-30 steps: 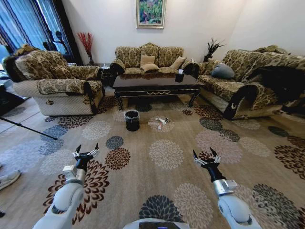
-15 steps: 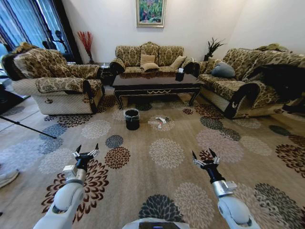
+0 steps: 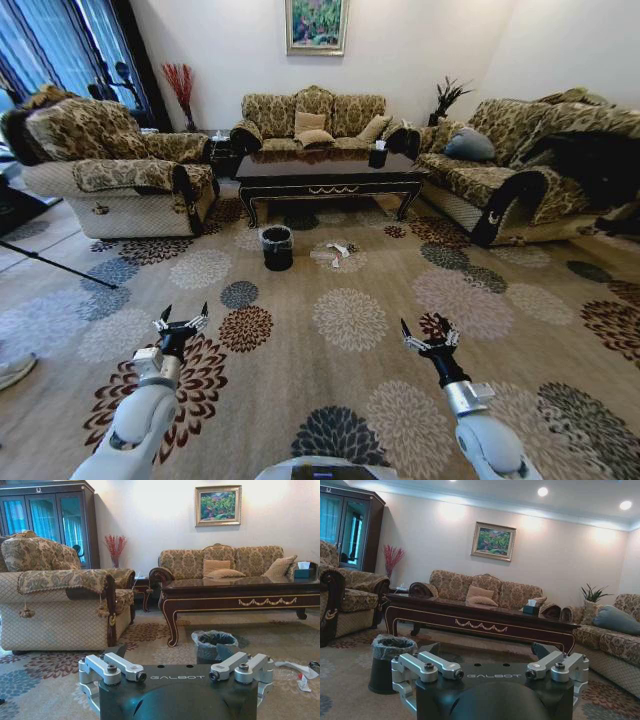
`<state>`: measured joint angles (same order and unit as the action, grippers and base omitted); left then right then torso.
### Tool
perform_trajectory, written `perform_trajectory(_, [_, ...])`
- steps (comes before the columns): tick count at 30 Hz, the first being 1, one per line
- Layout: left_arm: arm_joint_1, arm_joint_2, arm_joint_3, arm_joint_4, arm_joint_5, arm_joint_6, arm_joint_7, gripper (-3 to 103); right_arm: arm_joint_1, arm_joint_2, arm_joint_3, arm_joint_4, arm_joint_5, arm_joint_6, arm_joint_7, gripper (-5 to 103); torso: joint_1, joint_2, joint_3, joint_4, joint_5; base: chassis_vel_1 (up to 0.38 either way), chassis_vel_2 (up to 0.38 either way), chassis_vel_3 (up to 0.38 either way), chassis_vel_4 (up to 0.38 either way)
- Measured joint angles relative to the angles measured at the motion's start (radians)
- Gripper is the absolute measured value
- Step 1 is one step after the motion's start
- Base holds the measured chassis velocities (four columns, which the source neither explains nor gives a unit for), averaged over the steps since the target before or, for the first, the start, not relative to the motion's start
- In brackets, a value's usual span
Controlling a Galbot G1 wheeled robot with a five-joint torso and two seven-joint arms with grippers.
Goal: Move to the front of the table and pick up the trash from the floor, then place it into the trash bin.
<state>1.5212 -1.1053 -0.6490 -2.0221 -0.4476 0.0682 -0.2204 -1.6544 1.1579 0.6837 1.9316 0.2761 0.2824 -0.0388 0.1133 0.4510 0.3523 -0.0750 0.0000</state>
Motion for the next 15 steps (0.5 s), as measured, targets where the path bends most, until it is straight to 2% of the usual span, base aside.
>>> perform_trajectory(15, [0.000,-0.004,0.001,-0.004,0.001,0.001,0.002,100,0.004,-0.004,-0.002,0.000,0.000,-0.002,0.000,100,-0.024,-0.063,-0.039,0.0000,0.0000,0.000,0.000,0.000,0.000])
